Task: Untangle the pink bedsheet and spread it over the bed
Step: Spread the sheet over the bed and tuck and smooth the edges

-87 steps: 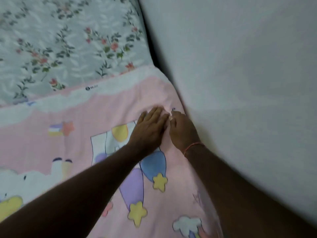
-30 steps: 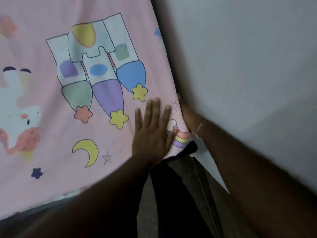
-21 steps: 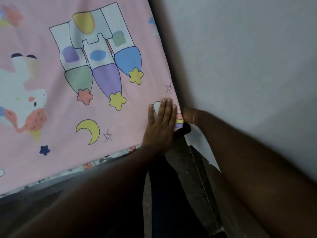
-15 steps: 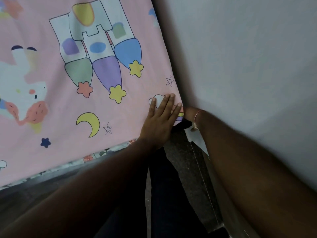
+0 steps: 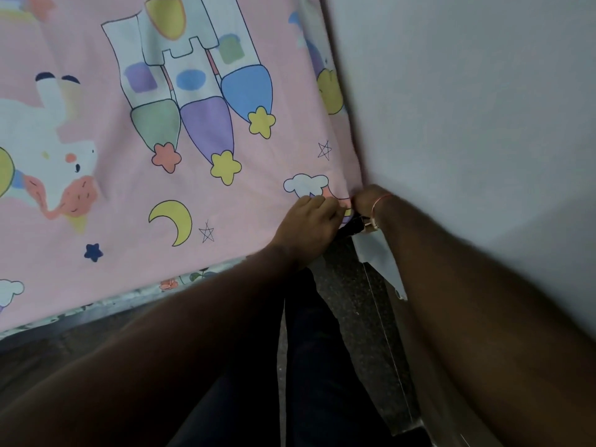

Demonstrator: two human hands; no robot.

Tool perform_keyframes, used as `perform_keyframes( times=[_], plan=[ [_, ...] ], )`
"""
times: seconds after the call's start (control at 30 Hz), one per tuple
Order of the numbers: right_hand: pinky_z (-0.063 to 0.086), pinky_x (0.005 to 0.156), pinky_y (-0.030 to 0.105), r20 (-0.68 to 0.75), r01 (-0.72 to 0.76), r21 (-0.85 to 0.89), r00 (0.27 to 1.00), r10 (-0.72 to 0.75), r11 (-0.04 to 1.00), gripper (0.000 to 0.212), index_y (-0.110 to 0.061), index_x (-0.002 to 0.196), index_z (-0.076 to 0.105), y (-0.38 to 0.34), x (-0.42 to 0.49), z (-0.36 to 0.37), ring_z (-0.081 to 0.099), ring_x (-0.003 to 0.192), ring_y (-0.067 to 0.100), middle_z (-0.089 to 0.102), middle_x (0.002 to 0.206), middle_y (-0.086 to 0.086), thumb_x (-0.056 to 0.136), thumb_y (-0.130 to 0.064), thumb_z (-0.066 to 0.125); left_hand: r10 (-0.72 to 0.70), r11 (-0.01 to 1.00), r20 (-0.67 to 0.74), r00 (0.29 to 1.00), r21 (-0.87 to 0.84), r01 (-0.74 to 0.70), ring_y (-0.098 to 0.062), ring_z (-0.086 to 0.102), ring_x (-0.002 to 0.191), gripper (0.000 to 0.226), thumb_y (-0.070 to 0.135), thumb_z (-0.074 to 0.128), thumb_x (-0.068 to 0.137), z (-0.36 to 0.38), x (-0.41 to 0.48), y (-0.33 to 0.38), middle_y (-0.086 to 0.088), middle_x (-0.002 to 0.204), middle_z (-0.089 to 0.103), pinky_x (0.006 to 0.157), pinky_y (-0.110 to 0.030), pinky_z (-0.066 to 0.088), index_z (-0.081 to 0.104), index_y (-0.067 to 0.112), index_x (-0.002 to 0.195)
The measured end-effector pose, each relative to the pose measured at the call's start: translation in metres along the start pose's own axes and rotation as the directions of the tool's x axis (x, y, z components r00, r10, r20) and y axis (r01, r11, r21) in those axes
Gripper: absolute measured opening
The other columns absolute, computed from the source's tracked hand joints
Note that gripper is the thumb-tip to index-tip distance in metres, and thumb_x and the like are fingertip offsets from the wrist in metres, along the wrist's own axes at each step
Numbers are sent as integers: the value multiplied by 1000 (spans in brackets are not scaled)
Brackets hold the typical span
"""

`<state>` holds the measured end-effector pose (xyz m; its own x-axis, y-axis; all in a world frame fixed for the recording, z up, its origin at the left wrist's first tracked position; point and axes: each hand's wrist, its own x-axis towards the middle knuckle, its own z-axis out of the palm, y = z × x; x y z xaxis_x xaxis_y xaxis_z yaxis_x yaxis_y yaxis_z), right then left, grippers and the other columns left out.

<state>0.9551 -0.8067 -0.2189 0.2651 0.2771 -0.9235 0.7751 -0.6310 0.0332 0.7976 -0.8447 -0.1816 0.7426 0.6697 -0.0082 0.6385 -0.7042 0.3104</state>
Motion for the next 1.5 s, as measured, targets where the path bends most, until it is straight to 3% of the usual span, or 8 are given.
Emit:
perform_keyframes(
  times=[0.3, 0.5, 0.73, 0.83, 1.0, 1.13, 1.27, 1.5],
  plan=[
    [43, 90, 30, -354, 176, 415, 935, -20, 893, 47, -4, 119, 61, -18, 0, -9, 56, 115, 33, 59, 127, 20, 96, -39, 39, -42, 996, 22, 999, -80, 43, -26, 52, 81, 39, 40, 50, 86, -12, -3, 15, -7, 89, 60, 69, -36, 31, 68, 9, 102],
    [29, 114, 34, -343, 420, 774, 907, -243, 474, 96, -38, 140, 40, -64, 83, -6, 39, 133, 0, 43, 146, -15, 62, -94, 37, -577, 814, 23, 816, -69, 577, -30, 22, 141, 72, 57, 38, 91, -19, -15, -34, -17, 152, 28, 113, -51, 17, 31, 12, 146],
    [49, 74, 12, 9, 151, 618, 980, -198, 772, 29, -9, 99, 59, -65, 18, -34, 53, 79, 13, 63, 86, -1, 101, -27, 37, -220, 969, 207, 953, -62, 237, -30, 7, 145, 82, 62, 31, 90, -10, -1, -17, -19, 156, 15, 115, -54, 5, 25, 4, 148],
    [48, 79, 21, -313, 225, 407, 945, -96, 885, 41, 0, 105, 60, -77, -2, -53, 60, 94, 35, 66, 100, 23, 104, -26, 28, -179, 934, 110, 978, -295, 204, -29, 26, 140, 62, 46, 35, 94, -25, 9, -25, -18, 149, 35, 116, -44, 15, 43, 3, 139],
    [37, 97, 17, -728, 697, 322, 615, -302, 641, 49, -11, 135, 45, -133, -30, -58, 52, 123, 20, 54, 136, 8, 93, -35, 52, -650, 753, 29, 760, -112, 648, -31, 14, 144, 68, 51, 38, 93, -29, -17, -83, -18, 155, 19, 116, -51, 12, 32, 8, 145],
    [25, 107, 19, -563, 638, 350, 728, -391, 685, 71, -14, 149, 25, -173, -12, -75, 36, 138, 19, 37, 151, 4, 92, -49, 50, -586, 807, 135, 799, 6, 591, -30, 0, 146, 80, 61, 30, 91, -24, -22, -98, -18, 157, 6, 115, -54, 7, 17, 8, 150],
    [34, 103, 23, -357, 531, 633, 846, -395, 563, 53, -16, 129, 52, -201, 6, -120, 50, 117, 13, 54, 132, 2, 99, -53, 29, -499, 867, 57, 865, 14, 499, -28, 2, 146, 83, 66, 32, 88, -24, 11, -113, -16, 158, 7, 115, -55, 5, 19, 12, 151],
    [39, 80, 7, -484, 693, 651, 694, -533, 311, 38, -18, 129, 48, -284, 27, -189, 51, 95, 4, 56, 110, -9, 103, -38, 27, -279, 958, -57, 959, 53, 282, -26, 11, 145, 79, 66, 33, 87, -35, 112, -191, -12, 156, 18, 115, -54, 10, 28, 15, 148]
  ],
)
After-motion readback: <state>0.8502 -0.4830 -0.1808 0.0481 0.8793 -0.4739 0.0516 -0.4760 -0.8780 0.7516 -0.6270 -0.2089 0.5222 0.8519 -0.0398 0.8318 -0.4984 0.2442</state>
